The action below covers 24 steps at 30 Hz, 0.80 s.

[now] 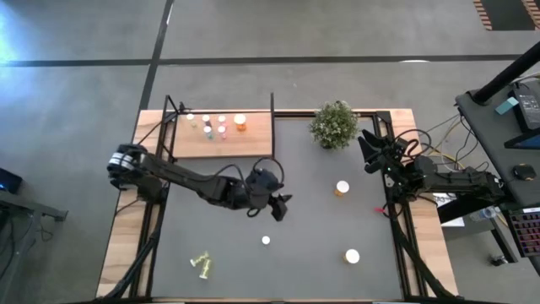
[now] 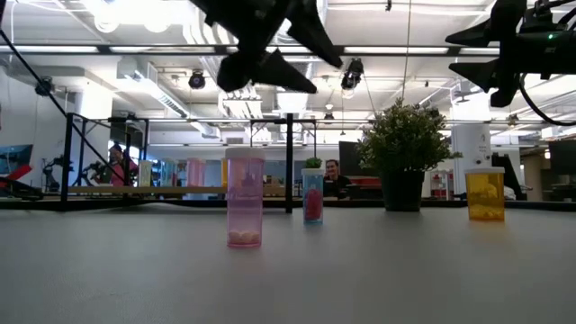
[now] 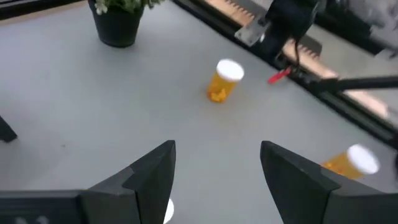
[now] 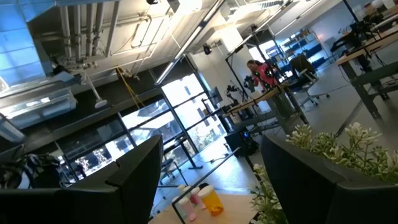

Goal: Pick and place medicine bottles onto shelf by color
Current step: Put the right yellow pill bottle on the shelf aligned with the other yellow pill bottle

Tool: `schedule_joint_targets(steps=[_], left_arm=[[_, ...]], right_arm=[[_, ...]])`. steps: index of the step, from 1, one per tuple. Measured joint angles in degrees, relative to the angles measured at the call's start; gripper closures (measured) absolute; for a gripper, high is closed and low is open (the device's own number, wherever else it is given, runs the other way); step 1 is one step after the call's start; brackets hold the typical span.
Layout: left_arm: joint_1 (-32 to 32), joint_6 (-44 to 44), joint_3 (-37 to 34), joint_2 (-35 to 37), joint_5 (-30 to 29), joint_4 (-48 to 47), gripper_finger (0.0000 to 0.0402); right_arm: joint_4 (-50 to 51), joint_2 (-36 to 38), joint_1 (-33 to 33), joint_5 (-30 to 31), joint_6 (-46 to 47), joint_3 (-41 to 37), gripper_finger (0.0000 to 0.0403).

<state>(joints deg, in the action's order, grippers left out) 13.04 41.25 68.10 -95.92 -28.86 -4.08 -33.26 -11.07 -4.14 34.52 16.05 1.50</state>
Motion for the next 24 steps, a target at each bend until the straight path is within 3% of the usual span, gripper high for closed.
schedule_joint_targets(steps=[14,24], left_arm=[[1.79,-8.72,-1.95,-6.71,-0.22,2.45,0.0182],[2.26,-8.57,-1.97,-7.89,-1.71,2.62,0.0182]], right_arm=[[0.0,0.0,-0.01,0.02,0.0,0.0,0.0142],[0.02,-0.01,-0.01,0.02,0.01,0.0,0.0142]])
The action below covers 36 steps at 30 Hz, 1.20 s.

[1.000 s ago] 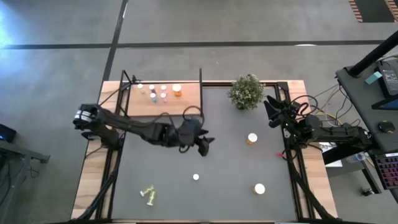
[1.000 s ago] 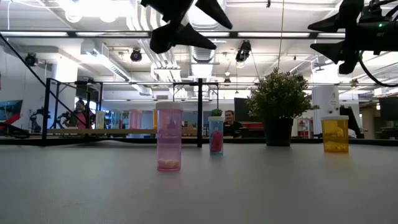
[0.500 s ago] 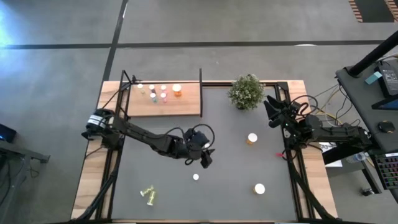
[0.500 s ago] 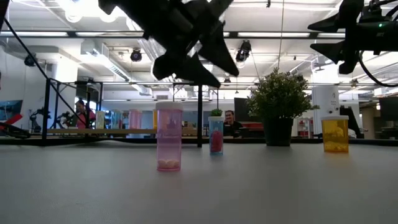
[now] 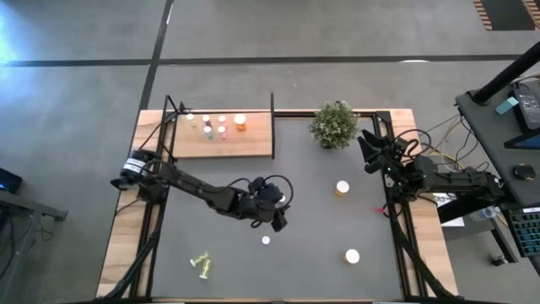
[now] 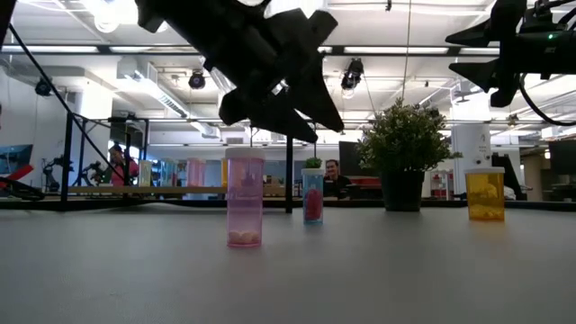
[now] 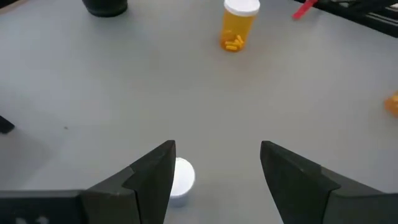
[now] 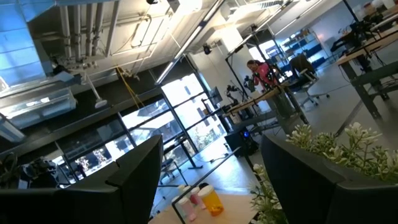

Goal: Pick and place medicine bottles onto shelf by color
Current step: Put the right yellow pill bottle on the shelf aligned with the other yellow pill bottle

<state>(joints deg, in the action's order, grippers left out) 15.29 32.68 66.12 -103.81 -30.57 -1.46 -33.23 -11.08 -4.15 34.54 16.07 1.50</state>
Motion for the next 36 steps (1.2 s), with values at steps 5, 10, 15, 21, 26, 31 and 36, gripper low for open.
schedule_joint_targets(steps=[5,10,15,21,26,31,36], left_arm=[[0.68,4.27,0.38,4.22,-0.04,-2.8,0.0182],[2.2,15.71,0.6,9.87,0.35,-12.75,0.0182],[5.45,36.38,1.31,15.73,5.77,-27.26,0.0182],[11.68,60.77,0.94,20.66,24.05,-40.33,0.0182],[18.67,73.13,0.2,20.42,35.01,-46.66,0.0182],[25.74,83.72,0.0,18.81,40.2,-46.98,0.0182],[29.76,88.68,0.0,15.55,40.93,-46.98,0.0182]], right_arm=[[0.0,0.01,-0.01,0.0,-0.01,0.0,0.0142],[0.0,-0.01,0.01,-0.01,-0.01,0.0,0.0142],[0.0,0.01,0.01,-0.02,0.01,0.0,0.0142],[-0.02,-0.01,0.0,0.02,-0.01,0.0,0.0142],[-0.01,-0.01,-0.01,-0.02,-0.01,0.0,0.0142],[0.02,0.01,0.01,0.0,0.01,0.0,0.0142],[0.0,0.0,0.01,0.0,-0.01,0.0,0.0142]])
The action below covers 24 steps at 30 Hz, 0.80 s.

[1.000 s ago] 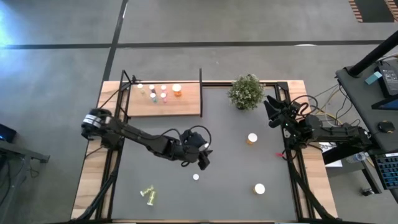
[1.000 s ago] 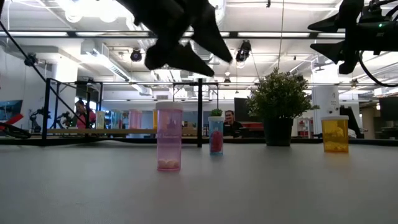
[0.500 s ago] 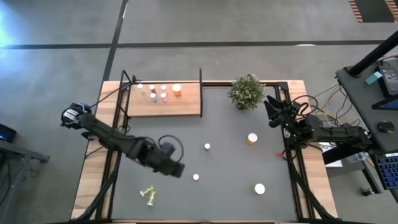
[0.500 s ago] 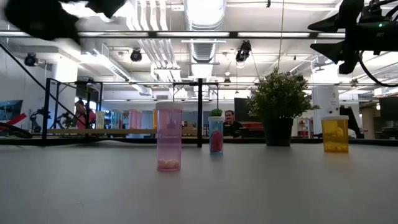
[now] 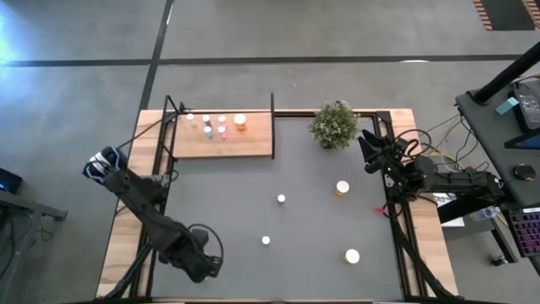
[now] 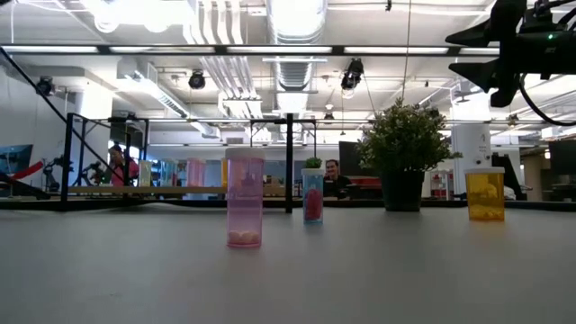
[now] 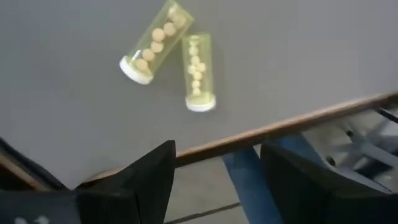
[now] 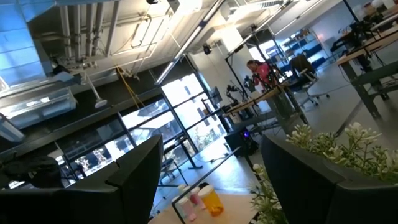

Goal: Pick and place medicine bottles onto shelf by color
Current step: Put the right yellow pill bottle on the shelf aligned with the other yellow pill bottle

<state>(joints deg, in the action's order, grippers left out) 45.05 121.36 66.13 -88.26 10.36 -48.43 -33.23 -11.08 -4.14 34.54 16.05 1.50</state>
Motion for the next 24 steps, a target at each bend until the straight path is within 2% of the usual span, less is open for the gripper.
schedule_joint_targets(steps=[9,24], left_arm=[[0.62,0.35,-0.02,-6.8,3.26,4.25,0.0182],[0.43,-0.2,-0.02,-14.08,3.35,5.6,0.0182]], right_arm=[[0.0,0.01,-0.01,-0.01,0.0,0.0,0.0142],[0.0,0.01,-0.02,0.0,0.0,0.0,0.0142]])
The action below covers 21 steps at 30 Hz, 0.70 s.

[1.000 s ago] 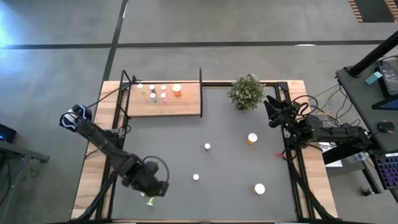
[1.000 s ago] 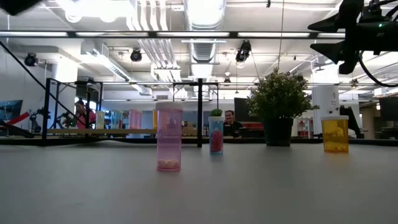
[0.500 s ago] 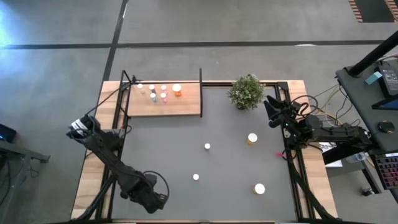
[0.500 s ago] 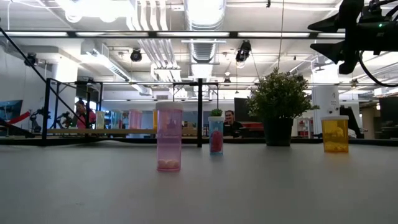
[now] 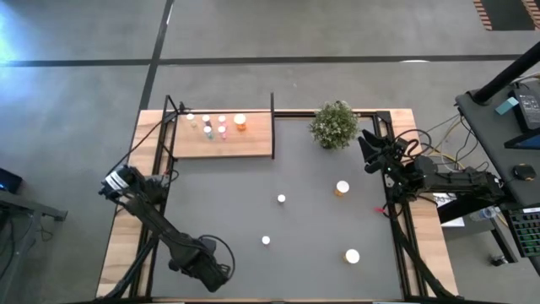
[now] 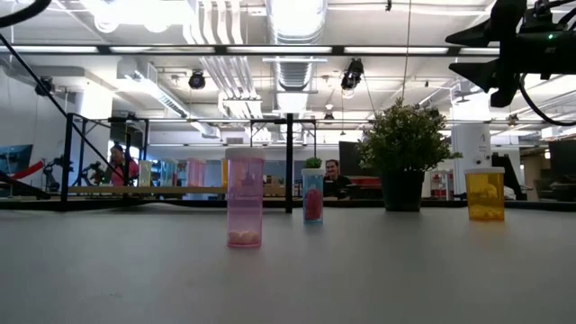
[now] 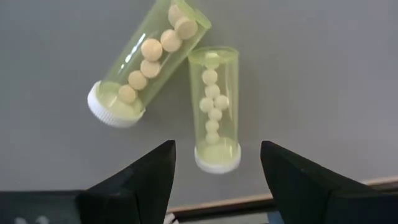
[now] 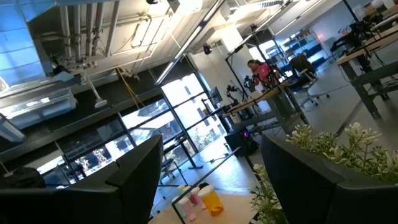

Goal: Pick and place medicine bottles onto shelf by color
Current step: Put the right yellow pill bottle on the shelf aligned with the other yellow pill bottle

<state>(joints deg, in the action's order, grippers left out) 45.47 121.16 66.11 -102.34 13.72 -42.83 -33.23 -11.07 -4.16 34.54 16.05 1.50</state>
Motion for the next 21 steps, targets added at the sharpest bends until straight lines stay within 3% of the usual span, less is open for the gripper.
schedule_joint_targets(steps=[7,21], left_arm=[[-0.06,-0.02,0.0,-1.29,-0.06,0.39,0.0191],[-0.15,-0.09,0.0,-1.36,-3.13,0.41,0.0279]], right_arm=[[0.0,0.0,0.0,0.0,0.01,0.0,0.0142],[0.0,0.0,0.02,0.0,0.0,0.0,0.0142]])
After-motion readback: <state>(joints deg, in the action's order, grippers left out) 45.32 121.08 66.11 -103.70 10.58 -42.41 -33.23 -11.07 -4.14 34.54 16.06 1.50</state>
